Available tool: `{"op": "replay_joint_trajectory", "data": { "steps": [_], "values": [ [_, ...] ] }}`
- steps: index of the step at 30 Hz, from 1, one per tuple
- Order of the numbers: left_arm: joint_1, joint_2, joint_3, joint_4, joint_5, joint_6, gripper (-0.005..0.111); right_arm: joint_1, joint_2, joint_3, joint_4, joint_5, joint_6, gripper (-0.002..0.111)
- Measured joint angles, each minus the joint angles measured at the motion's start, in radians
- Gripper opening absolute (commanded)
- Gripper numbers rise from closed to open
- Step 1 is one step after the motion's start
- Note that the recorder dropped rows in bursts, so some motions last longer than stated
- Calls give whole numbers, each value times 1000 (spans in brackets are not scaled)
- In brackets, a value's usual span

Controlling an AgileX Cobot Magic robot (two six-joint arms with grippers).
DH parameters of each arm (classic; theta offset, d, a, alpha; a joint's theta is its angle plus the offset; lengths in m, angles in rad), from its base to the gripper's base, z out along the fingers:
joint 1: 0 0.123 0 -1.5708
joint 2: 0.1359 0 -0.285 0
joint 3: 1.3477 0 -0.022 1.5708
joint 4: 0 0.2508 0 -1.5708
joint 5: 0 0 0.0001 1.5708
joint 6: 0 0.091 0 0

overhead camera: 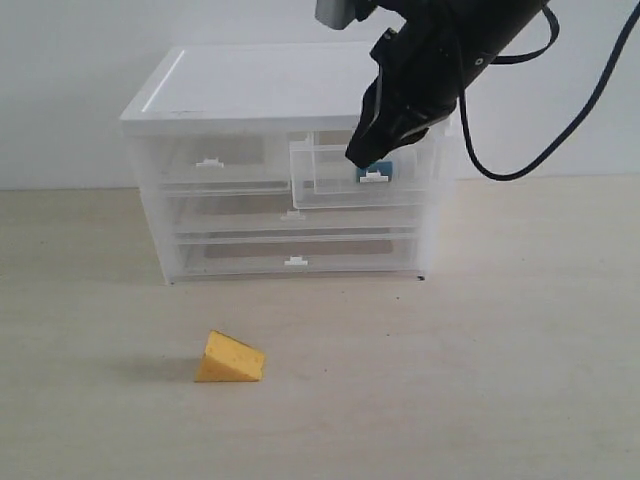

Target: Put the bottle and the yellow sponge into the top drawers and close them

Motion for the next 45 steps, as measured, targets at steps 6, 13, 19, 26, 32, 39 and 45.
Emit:
{"op": "replay_joint_trajectory", "data": {
  "steps": [6,13,19,26,32,39,45],
  "values": [
    [0,0,0,0,0,0,4,0,62,0,-83,-25,13,1],
    [0,0,0,0,0,0,4,-2,88,0,-188,-164,73,1],
    [0,0,0,0,0,0,4,-2,116,0,-211,-284,90,1],
    [0,0,0,0,0,0,4,0,156,2,-279,-380,145,1],
    [0,0,0,0,0,0,4,6,156,8,-288,-399,194,1],
    [0,0,0,0,0,0,4,6,156,6,-284,-368,259,1],
    [0,0,0,0,0,0,4,0,112,4,-259,-100,271,1]
  ]
}}
